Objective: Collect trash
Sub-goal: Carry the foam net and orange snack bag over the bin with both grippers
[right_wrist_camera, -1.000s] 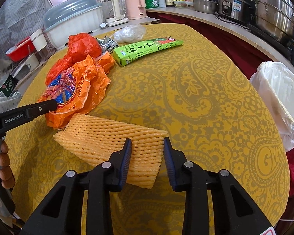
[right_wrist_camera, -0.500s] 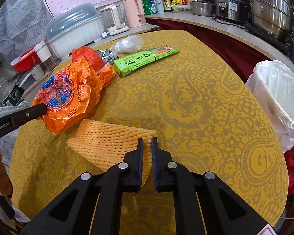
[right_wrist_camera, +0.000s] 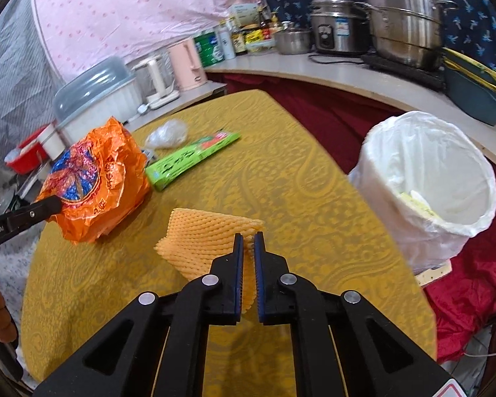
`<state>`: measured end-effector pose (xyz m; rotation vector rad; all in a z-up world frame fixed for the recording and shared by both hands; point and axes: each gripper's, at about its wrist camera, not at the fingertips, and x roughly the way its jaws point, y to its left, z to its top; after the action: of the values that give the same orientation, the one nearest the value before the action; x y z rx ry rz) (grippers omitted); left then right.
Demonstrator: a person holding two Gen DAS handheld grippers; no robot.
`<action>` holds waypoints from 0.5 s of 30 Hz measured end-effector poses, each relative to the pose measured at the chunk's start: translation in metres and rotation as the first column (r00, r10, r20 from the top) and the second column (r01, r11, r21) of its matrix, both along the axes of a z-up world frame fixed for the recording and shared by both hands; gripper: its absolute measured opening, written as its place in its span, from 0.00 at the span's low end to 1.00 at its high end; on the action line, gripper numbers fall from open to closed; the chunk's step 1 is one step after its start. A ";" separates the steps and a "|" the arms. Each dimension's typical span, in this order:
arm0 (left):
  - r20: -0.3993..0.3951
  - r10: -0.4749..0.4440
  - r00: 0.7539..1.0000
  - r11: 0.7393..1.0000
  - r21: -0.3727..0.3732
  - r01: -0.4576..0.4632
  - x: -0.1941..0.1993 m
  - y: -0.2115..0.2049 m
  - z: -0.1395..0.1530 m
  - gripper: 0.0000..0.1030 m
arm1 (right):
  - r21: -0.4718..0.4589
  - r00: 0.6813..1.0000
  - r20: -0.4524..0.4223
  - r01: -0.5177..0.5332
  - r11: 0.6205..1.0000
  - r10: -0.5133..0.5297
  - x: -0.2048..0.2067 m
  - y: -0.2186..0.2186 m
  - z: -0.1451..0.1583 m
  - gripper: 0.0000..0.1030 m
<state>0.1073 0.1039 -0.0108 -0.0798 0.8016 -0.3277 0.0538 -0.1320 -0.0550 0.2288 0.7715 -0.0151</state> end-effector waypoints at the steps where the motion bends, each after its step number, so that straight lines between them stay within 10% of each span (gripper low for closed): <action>1: 0.002 -0.012 1.000 1.000 -0.001 0.012 0.002 -0.008 0.002 0.13 | 0.000 1.000 0.007 0.012 1.000 -0.012 -0.001 -0.005 0.002 0.06; 15: 0.039 -0.177 0.983 0.984 0.011 0.176 0.012 -0.119 0.022 0.13 | 0.017 0.966 0.125 0.225 0.974 -0.226 -0.018 -0.114 0.040 0.06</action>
<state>0.1188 -0.0150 0.0117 0.0049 0.7718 -0.4927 0.0357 -0.2458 -0.0149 0.3165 0.6165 -0.2135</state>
